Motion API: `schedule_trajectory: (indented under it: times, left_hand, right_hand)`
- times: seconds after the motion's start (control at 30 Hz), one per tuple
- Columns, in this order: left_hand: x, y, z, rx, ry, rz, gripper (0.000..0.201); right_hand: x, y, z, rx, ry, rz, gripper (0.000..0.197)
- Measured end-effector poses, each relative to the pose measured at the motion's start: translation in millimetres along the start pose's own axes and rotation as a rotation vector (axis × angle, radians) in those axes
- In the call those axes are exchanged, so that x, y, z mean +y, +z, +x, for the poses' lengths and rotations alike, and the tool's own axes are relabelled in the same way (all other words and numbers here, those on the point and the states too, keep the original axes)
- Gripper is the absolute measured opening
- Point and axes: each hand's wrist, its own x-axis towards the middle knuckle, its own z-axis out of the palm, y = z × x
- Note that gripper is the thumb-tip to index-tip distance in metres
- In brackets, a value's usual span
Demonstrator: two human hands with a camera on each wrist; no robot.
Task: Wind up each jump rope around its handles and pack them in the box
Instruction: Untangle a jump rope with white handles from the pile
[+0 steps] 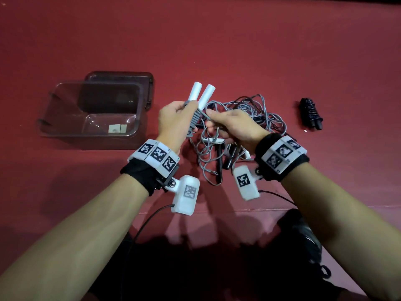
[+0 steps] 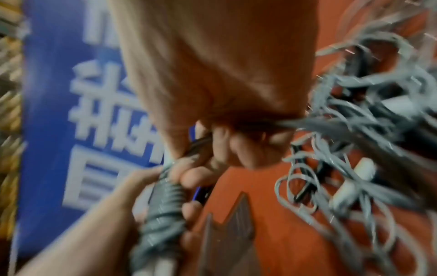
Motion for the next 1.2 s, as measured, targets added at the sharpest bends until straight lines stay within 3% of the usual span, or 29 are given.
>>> schedule_trajectory:
  times: [0.07,0.17,0.37,0.5,0.63,0.73,0.8,0.87,0.93,1.03,1.13,1.2]
  left_hand:
    - [-1,-2,4,0.027,-0.011,0.03,0.013]
    - [-4,-3,7,0.057,-0.023,0.046,0.014]
    - [-4,-6,5,0.0,-0.127,-0.093,0.021]
    - [-3,-9,3,-0.15,-0.252,-0.315,0.031]
    - [6,-11,-2,-0.325,-0.32,-0.369,0.03]
    - [12,-14,-1,-0.436,-0.408,-0.419,0.03]
    - [14,-18,-2,-0.535,-0.504,-0.441,0.028]
    - [14,-20,-5,-0.638,-0.595,-0.486,0.026]
    - [16,-19,-10,-0.723,-0.627,-0.504,0.027]
    - [14,-10,-8,-0.684,-0.543,-0.373,0.038]
    - [6,-3,-1,-0.405,-0.096,-0.003,0.042]
    - [2,-4,4,-0.333,0.153,0.213,0.033]
  right_hand:
    - [3,0,3,0.154,-0.235,-0.22,0.019]
    - [8,2,3,0.224,-0.477,-0.433,0.016]
    - [6,-3,1,0.225,-0.5,-0.416,0.01]
    - [0,-11,2,0.224,-0.403,-0.715,0.018]
    - [-6,-13,6,0.05,-0.329,-0.571,0.015]
    - [-5,-9,4,-0.008,-0.2,-0.216,0.01]
    - [-5,-9,-1,-0.102,-0.095,0.028,0.022]
    - [-4,-13,-6,-0.179,-0.089,0.058,0.037]
    - [-3,-14,-9,-0.198,-0.141,0.08,0.037]
    - [-1,-13,-4,-0.044,-0.158,0.174,0.025]
    - [-4,-12,-1,0.193,-0.109,0.104,0.023]
    - [-5,-14,0,0.312,-0.122,0.043,0.037]
